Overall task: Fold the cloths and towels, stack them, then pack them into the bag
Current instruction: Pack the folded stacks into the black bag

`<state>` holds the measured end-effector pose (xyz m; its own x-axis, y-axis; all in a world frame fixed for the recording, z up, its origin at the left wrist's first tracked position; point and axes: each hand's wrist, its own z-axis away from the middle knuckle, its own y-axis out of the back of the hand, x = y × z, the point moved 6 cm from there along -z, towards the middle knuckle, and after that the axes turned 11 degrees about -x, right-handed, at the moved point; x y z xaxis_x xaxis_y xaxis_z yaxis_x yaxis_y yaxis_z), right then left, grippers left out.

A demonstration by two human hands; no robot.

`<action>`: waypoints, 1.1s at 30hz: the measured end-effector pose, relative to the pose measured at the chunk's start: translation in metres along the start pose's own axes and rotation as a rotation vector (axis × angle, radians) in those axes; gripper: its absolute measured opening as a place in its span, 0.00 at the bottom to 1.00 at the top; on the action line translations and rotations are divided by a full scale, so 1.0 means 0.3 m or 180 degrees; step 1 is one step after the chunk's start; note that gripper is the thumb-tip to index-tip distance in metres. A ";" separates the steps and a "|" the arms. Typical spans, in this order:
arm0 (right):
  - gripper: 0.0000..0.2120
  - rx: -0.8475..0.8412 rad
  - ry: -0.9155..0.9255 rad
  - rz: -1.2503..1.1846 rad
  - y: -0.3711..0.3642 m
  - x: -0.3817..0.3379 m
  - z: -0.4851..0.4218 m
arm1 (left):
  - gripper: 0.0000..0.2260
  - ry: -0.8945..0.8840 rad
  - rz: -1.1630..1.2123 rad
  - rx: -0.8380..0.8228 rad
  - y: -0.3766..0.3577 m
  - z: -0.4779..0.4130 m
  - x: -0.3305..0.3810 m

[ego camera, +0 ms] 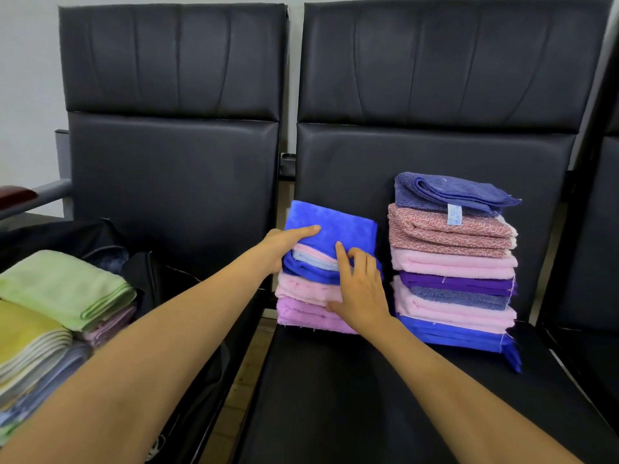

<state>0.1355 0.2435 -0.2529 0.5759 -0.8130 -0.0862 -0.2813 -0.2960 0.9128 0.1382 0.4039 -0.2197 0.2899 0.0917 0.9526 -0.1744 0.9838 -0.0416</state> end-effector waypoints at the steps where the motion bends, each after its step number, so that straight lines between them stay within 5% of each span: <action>1: 0.59 0.0013 -0.0047 0.0025 -0.003 0.000 -0.001 | 0.25 -0.0040 0.0107 -0.0021 -0.009 -0.002 0.013; 11: 0.58 -0.0110 -0.0097 0.0336 -0.025 0.002 -0.009 | 0.14 0.0489 -0.0340 -0.0141 -0.004 -0.007 -0.023; 16: 0.58 -0.0086 -0.0156 0.0316 -0.029 0.011 0.000 | 0.11 0.0289 -0.0494 -0.0153 -0.035 0.000 0.029; 27: 0.51 -0.0346 0.0184 -0.0196 -0.011 0.005 -0.004 | 0.31 0.0294 0.0540 -0.0256 -0.034 -0.037 -0.059; 29: 0.45 -0.0512 0.0161 -0.0613 0.014 0.010 -0.003 | 0.26 0.0305 0.0647 -0.0281 -0.036 -0.022 -0.056; 33: 0.38 0.0383 -0.0117 -0.1656 0.125 -0.009 0.012 | 0.06 0.0072 0.0753 -0.0276 -0.043 0.055 0.020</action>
<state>0.1206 0.2326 -0.2198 0.6360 -0.5598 -0.5311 -0.0530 -0.7183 0.6937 0.1266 0.3892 -0.2083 0.2719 0.3235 0.9063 -0.1588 0.9440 -0.2894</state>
